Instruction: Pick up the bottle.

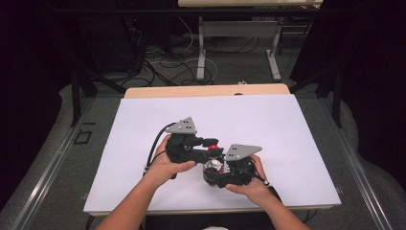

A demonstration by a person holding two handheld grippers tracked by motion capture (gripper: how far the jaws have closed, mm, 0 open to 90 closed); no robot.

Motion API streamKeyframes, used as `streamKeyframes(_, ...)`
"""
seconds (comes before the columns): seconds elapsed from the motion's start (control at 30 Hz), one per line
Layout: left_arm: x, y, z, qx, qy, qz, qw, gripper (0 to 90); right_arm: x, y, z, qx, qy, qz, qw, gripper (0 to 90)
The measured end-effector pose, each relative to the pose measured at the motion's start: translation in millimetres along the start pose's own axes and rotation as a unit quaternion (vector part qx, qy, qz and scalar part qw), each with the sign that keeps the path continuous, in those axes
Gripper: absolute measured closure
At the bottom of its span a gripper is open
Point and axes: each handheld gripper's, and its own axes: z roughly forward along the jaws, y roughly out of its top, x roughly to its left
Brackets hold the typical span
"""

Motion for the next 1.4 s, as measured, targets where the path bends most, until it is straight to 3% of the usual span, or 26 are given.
streamKeyframes(0.07,-2.4,-0.1,0.9,0.000,0.013,0.003,0.9999,61.1,0.2,-0.1,-0.5,0.004,-0.005,0.005,1.0000,30.2)
streamKeyframes(0.17,-9.1,-0.1,3.7,-0.004,0.050,0.000,0.9987,61.5,-1.6,-0.3,-0.1,0.008,-0.009,0.006,0.9999,30.2)
streamKeyframes(0.33,-21.4,1.6,9.1,-0.008,0.109,-0.008,0.9940,61.8,-2.5,-0.9,0.4,0.003,-0.030,0.011,0.9995,30.2)
streamKeyframes(0.43,-24.5,4.3,10.4,-0.003,0.121,-0.018,0.9925,61.6,-2.4,-0.5,-0.4,0.007,-0.033,0.013,0.9993,30.1)
streamKeyframes(0.57,-23.7,6.9,6.5,-0.002,0.105,-0.018,0.9943,53.9,-3.6,-0.5,-2.4,0.000,-0.029,0.015,0.9995,30.0)
streamKeyframes(0.67,-21.0,7.4,0.6,0.007,0.093,-0.006,0.9956,50.5,-5.0,-0.2,-3.8,0.000,-0.025,0.011,0.9996,29.9)
streamKeyframes(0.8,-13.9,6.4,-2.2,0.012,0.075,0.004,0.9971,50.5,-5.3,-0.2,-3.8,-0.002,-0.017,0.009,0.9998,30.0)
streamKeyframes(0.87,-9.6,5.7,-2.9,0.012,0.059,0.000,0.9982,50.0,-4.6,0.2,-3.8,0.000,-0.011,0.008,0.9999,30.0)
streamKeyframes(1.13,-4.8,3.2,0.8,0.019,0.021,0.023,0.9993,56.9,-1.4,0.2,-1.4,-0.002,0.000,-0.006,1.0000,30.0)
streamKeyframes(1.2,-3.6,3.2,1.9,0.019,0.014,0.020,0.9995,57.2,-0.6,0.6,-1.1,-0.002,0.000,-0.009,1.0000,30.1)
streamKeyframes(1.3,-4.9,3.3,4.0,0.019,0.015,0.020,0.9995,60.0,0.3,0.6,-0.7,0.000,0.000,-0.007,1.0000,30.1)
streamKeyframes(1.4,-8.2,3.2,6.0,0.012,0.036,0.018,0.9991,61.1,0.3,0.1,-0.4,0.000,-0.005,0.000,1.0000,30.1)
